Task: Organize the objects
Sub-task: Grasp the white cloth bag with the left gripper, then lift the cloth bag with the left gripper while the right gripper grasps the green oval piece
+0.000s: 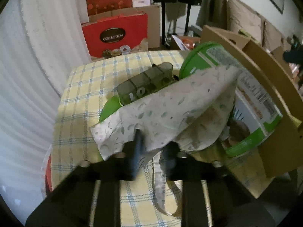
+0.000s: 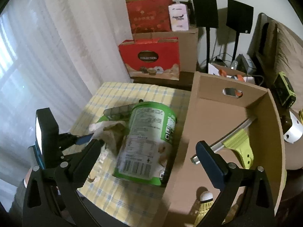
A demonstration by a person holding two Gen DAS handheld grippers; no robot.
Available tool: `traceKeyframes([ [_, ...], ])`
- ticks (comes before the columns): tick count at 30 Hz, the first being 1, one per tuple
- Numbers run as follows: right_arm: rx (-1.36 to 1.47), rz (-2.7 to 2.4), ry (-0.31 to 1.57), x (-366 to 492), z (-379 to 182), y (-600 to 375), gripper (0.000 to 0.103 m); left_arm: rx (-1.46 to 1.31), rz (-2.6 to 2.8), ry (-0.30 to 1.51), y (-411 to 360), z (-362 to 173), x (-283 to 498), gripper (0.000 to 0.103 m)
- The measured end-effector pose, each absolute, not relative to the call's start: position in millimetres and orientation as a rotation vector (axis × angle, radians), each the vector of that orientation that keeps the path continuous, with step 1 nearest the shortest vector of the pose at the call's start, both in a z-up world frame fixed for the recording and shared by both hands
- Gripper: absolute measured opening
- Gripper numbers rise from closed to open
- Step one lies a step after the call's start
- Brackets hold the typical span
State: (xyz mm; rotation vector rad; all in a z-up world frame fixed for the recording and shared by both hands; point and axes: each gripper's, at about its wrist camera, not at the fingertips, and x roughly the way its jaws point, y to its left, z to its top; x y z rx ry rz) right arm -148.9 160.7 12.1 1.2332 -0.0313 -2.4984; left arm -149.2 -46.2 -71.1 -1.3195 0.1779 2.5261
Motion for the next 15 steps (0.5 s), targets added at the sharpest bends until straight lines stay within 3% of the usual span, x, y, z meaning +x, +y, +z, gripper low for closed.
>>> traceKeyframes([
  [3, 1.231, -2.495, -0.036, -151, 12, 158, 0.098, -1.303, 2.515, 0.092, -56, -60, -146, 0.002],
  [10, 1.234, -2.515, -0.045, -154, 17, 155, 0.096, -1.121, 2.604, -0.076, -90, 5, -125, 0.002],
  [15, 1.245, -2.471, -0.037, -160, 19, 148, 0.077, -1.022, 2.703, -0.286, -132, 49, -116, 0.002],
])
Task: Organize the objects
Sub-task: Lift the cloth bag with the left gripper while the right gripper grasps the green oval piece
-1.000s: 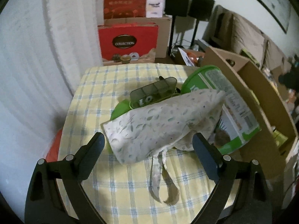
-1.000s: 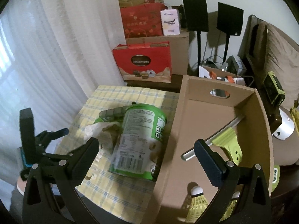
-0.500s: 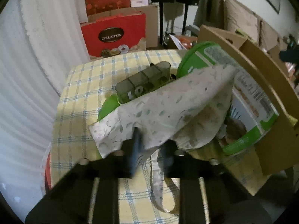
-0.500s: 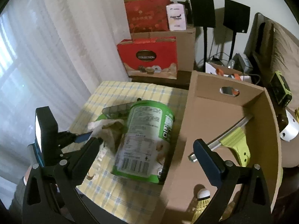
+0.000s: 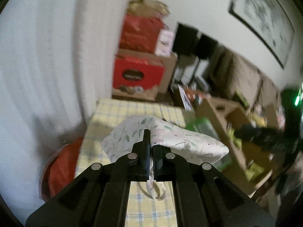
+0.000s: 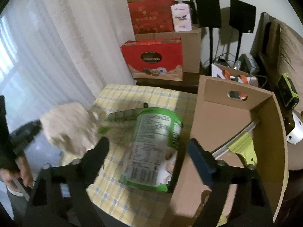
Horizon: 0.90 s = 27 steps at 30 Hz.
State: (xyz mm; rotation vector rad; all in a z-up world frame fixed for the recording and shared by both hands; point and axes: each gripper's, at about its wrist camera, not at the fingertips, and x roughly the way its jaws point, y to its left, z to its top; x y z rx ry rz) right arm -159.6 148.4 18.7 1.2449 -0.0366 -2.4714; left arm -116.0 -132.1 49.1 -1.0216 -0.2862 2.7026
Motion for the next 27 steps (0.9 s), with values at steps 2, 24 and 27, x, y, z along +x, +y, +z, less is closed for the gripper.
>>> traceKeyframes([
  [2, 1.246, -2.469, -0.007, -161, 19, 141, 0.076, -0.985, 2.729, -0.368, -150, 62, -112, 0.002],
  [24, 1.452, -2.323, 0.067, -201, -52, 4, 0.052, -0.892, 2.966, -0.542, -214, 76, -98, 0.002],
  [27, 1.5, -2.31, 0.047, -210, -71, -9, 0.045, -0.927, 2.962, -0.553, -220, 67, -103, 0.002],
])
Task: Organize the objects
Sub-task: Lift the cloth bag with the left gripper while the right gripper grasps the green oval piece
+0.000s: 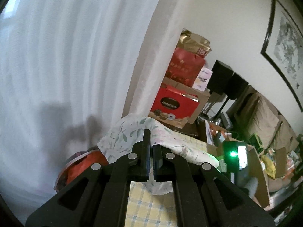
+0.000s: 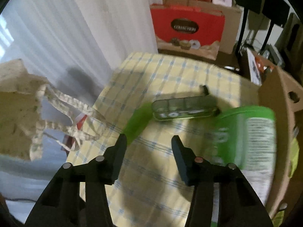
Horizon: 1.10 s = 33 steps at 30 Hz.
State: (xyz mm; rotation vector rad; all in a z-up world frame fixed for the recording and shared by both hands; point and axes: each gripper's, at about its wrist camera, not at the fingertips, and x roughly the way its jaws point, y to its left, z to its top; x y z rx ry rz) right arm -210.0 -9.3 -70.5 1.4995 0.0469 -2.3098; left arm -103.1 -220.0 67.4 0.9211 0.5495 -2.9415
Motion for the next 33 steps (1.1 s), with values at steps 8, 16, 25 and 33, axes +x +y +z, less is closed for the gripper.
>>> traceKeyframes([
  [8, 1.577, -2.298, -0.03, -236, -104, -35, 0.045, 1.002, -2.898, 0.561, -229, 47, -113, 0.002],
  [16, 1.612, -2.353, -0.049, -250, -123, -54, 0.045, 1.045, -2.885, 0.586, -232, 33, -120, 0.002],
  [25, 1.553, -2.466, 0.158, -242, -128, -75, 0.039, 1.063, -2.881, 0.613, -235, 26, -123, 0.002],
  [33, 1.554, -2.386, 0.114, -242, -125, -59, 0.033, 1.087, -2.892, 0.609, -231, 25, -122, 0.002],
])
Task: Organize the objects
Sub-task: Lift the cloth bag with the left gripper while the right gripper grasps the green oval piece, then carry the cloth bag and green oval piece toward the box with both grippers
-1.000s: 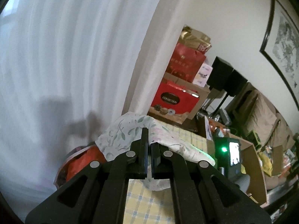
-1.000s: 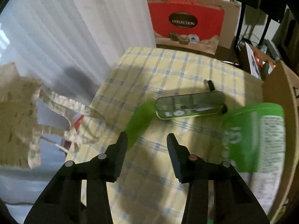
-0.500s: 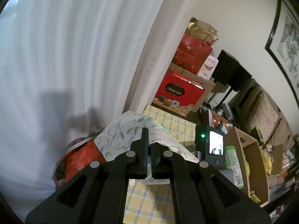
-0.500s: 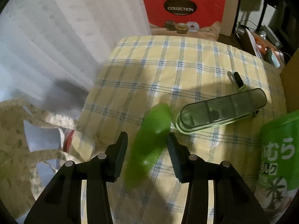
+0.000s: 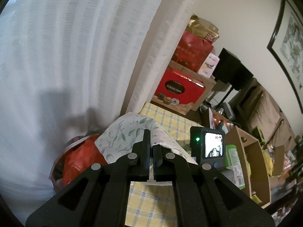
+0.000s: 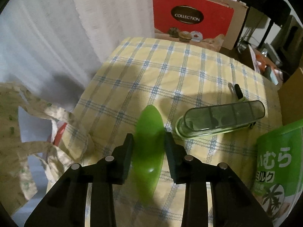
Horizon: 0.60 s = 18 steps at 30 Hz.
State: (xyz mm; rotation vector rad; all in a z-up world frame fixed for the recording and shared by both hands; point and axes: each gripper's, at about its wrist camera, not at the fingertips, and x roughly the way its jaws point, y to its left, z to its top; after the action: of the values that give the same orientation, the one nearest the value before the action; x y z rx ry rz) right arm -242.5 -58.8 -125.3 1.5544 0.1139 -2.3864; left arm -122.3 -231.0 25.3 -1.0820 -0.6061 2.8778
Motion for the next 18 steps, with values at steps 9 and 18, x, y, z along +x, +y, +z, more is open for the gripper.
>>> traceKeyframes([
  [9, 1.5, -2.351, 0.093, -225, -87, -42, 0.033, -1.073, 2.859, -0.553, -213, 38, -124, 0.002],
  [18, 1.403, -2.385, 0.068, -208, -35, -13, 0.033, -1.019, 2.823, -0.497, -186, 67, -124, 0.002],
])
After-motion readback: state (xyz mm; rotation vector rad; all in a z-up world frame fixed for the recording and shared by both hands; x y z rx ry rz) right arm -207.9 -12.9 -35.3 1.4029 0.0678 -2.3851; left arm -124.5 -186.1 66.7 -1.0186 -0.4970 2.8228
